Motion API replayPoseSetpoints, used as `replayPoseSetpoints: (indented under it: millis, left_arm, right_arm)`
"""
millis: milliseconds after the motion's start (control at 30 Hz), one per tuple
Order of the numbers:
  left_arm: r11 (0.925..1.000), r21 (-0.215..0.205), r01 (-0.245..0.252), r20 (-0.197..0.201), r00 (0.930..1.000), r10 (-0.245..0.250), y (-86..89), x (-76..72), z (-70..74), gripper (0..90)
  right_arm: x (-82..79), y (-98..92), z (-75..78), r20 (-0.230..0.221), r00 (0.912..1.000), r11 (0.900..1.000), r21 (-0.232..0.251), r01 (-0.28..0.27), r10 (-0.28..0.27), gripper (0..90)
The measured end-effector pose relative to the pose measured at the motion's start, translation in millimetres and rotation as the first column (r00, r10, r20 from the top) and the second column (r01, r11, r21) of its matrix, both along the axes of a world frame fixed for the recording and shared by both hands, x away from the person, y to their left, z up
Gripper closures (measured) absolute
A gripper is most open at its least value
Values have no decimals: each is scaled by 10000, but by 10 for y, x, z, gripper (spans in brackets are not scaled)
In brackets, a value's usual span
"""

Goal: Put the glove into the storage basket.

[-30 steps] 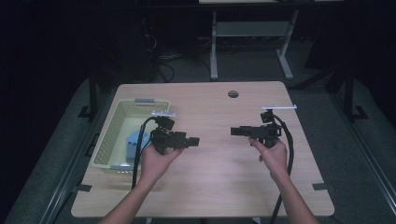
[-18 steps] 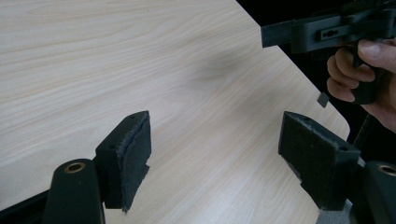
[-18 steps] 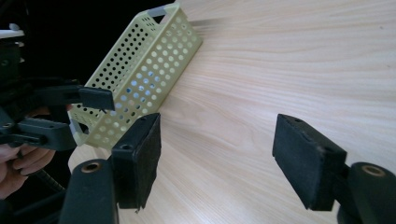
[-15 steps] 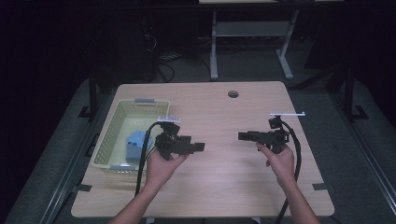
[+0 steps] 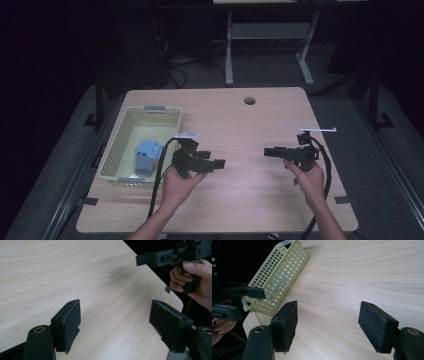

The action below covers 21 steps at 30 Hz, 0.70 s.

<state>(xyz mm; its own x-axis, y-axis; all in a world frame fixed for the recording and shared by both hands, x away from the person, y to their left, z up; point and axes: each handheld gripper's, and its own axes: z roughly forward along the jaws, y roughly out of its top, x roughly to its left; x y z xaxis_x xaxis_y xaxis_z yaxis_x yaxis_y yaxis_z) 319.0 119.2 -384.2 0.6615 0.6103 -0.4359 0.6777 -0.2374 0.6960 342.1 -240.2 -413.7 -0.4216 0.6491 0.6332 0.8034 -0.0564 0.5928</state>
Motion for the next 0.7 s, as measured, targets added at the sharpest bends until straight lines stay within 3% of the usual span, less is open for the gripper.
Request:
replayPoseSetpoints:
  millis: [700]
  left_arm:
    - [9993,-238,289,150,9995,-286,-34,-191,-195,244]
  right_arm:
    - [-187,-175,-158,-31,10000,9999,-79,94,-95,299]
